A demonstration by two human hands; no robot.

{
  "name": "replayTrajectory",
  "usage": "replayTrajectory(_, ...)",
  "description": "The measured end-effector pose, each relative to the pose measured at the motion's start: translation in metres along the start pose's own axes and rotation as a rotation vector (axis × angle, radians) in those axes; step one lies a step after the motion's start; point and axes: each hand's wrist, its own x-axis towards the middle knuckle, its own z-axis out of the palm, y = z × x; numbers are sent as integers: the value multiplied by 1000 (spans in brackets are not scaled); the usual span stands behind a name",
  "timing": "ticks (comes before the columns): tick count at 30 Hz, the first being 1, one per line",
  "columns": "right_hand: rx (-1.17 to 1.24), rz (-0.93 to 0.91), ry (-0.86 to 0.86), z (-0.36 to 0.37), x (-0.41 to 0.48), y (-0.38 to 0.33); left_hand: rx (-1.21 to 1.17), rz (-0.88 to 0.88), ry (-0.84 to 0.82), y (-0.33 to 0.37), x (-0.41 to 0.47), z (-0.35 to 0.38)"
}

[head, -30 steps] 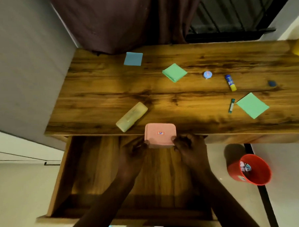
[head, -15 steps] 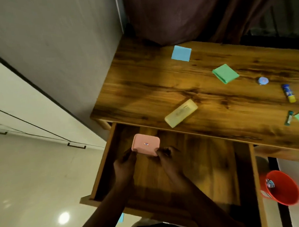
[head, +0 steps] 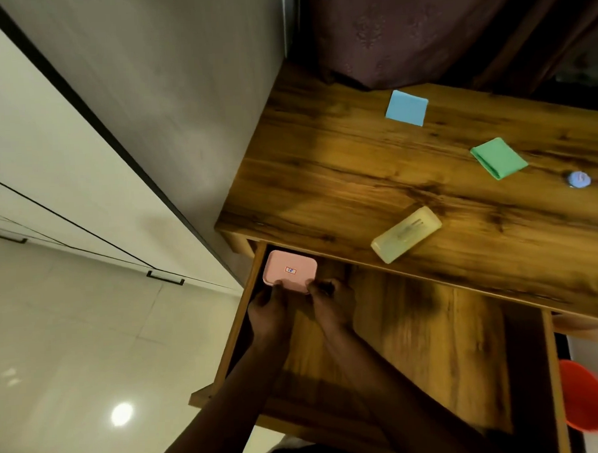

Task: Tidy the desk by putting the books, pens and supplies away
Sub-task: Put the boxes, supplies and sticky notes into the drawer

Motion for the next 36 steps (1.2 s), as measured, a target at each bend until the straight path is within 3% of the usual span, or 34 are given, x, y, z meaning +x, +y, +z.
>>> replayTrajectory(8,-43,23,-105,-10,-2,-4,7,-50,3,-4,5,-2)
replayTrajectory(14,113,-51,-62,-56,-11,19,-7,-7,-113,1,-52,22)
replayTrajectory(17,185,-162,35,-100,-21,18,76,147,-218,18,-69,51)
replayTrajectory(21,293,-201,283,-153,-9,-3,338,587,-298,44,-56,106)
replayTrajectory(24,307,-175,290,-170,16,-18,608,841,-342,65,-40,148)
replayTrajectory(29,302,-99,125,-165,77,-7,799,755,-435,73,-26,177)
replayTrajectory(36,407,-31,0,-155,21,-27,706,729,-486,61,-42,128)
